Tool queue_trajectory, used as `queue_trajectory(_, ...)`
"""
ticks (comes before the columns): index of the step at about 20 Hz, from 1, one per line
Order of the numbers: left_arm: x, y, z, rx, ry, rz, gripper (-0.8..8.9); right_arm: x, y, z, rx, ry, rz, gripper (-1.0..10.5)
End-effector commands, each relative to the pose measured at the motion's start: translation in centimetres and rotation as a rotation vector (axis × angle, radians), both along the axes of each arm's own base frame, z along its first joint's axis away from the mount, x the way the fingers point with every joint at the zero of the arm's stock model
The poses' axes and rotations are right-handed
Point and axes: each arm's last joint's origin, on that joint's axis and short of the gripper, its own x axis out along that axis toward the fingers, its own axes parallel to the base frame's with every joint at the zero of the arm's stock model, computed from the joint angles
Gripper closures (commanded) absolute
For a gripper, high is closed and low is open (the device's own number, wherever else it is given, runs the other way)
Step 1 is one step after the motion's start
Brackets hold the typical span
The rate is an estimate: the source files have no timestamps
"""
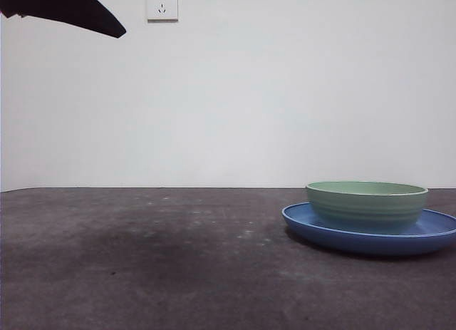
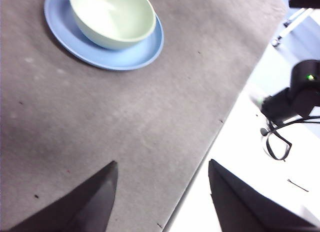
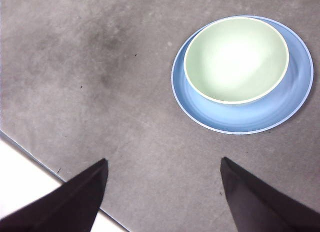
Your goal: Place the green bowl on the blue plate
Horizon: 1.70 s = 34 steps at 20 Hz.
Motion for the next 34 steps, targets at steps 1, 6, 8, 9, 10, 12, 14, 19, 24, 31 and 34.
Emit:
queue_trajectory(1, 0.0, -0.2, 0.3, -0.013, -0.029, -0.026, 5.25, 0.0, 0.0, 0.6, 0.014, -0.012, -0.014, 5.8)
queue_trajectory(6, 0.0, -0.2, 0.4, -0.019, -0.038, -0.026, 5.25, 0.0, 0.0, 0.5, 0.019, 0.001, -0.039, 5.8)
queue_trajectory(8, 0.1, -0.2, 0.4, -0.02, -0.04, -0.026, 5.25, 0.1, -0.1, 0.5, -0.001, 0.008, -0.094, 5.8)
queue_trajectory(9, 0.1, -0.2, 0.4, -0.02, -0.04, -0.026, 5.25, 0.2, -0.2, 0.5, -0.023, 0.011, -0.138, 5.8)
queue_trajectory(10, 0.1, -0.2, 0.4, -0.02, -0.04, -0.026, 5.25, 0.2, -0.4, 0.4, -0.044, 0.012, -0.179, 5.8)
queue_trajectory(12, 0.1, -0.2, 0.4, -0.02, -0.04, -0.026, 5.25, 0.4, -0.7, 0.4, -0.109, 0.003, -0.285, 5.8)
queue_trajectory(14, 0.1, -0.2, 0.4, -0.02, -0.04, -0.026, 5.25, 0.8, -1.0, 0.3, -0.16, -0.007, -0.388, 5.8)
queue_trajectory(19, 0.1, -0.2, 0.4, -0.02, -0.04, -0.026, 5.25, 3.0, -1.6, 0.0, -0.173, 0.002, -0.469, 5.9)
queue_trajectory(24, 0.1, -0.2, 0.4, -0.02, -0.041, -0.026, 5.25, 7.4, -2.6, -1.3, -0.1, 0.067, -0.467, 5.9)
queue_trajectory(31, 0.1, -0.2, 0.4, -0.02, -0.041, -0.026, 5.25, 14.7, -5.3, -6.7, 0.02, 0.252, -0.433, 5.9)
queue_trajectory(34, 0.1, -0.2, 0.4, -0.02, -0.041, -0.026, 5.25, 16.8, -5.5, -9.1, 0.027, 0.298, -0.421, 6.3)
